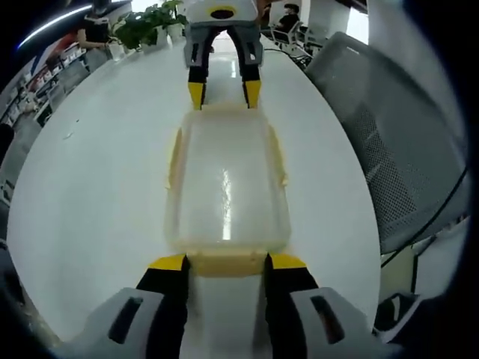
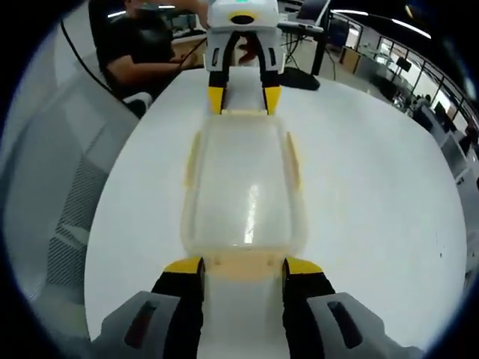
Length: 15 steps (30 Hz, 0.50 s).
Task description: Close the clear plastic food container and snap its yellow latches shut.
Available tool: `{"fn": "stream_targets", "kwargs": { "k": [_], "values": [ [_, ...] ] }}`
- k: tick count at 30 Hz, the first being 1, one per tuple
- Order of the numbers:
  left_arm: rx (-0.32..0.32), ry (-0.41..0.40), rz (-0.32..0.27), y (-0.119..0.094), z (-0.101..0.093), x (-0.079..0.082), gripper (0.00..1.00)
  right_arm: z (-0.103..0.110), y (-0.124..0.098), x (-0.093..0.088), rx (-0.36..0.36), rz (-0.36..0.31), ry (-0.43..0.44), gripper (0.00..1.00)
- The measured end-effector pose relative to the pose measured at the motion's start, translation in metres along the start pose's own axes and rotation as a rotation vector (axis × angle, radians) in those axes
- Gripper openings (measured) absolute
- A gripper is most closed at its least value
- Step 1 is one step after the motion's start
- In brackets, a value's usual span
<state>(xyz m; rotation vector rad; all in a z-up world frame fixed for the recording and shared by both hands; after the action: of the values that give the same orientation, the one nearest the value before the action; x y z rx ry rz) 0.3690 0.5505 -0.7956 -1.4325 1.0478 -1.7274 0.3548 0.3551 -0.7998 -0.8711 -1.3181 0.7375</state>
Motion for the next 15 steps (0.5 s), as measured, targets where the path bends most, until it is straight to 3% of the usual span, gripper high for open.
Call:
{"fn": "stream_targets", "kwargs": {
  "k": [15],
  "values": [
    [0.013, -0.019, 0.019, -0.0008, 0.0003, 0.0002, 0.38, -0.0002, 0.0001, -0.0003, -0.003, 0.004, 0.032, 0.37]
  ]
}}
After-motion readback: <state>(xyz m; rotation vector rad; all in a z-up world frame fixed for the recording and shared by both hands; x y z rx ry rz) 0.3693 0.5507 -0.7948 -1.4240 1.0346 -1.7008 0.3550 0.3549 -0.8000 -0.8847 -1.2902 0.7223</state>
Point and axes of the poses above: the point that each gripper's makers call its tool centre point, and the gripper's own axes: y roughly forward along the fingers, z roughly to its left, x roughly out of its top, the point moved 4 cm from there along -y, roughly backward along the fingers, and after that the axes turned 6 degrees about y, right-handed, at the moved point
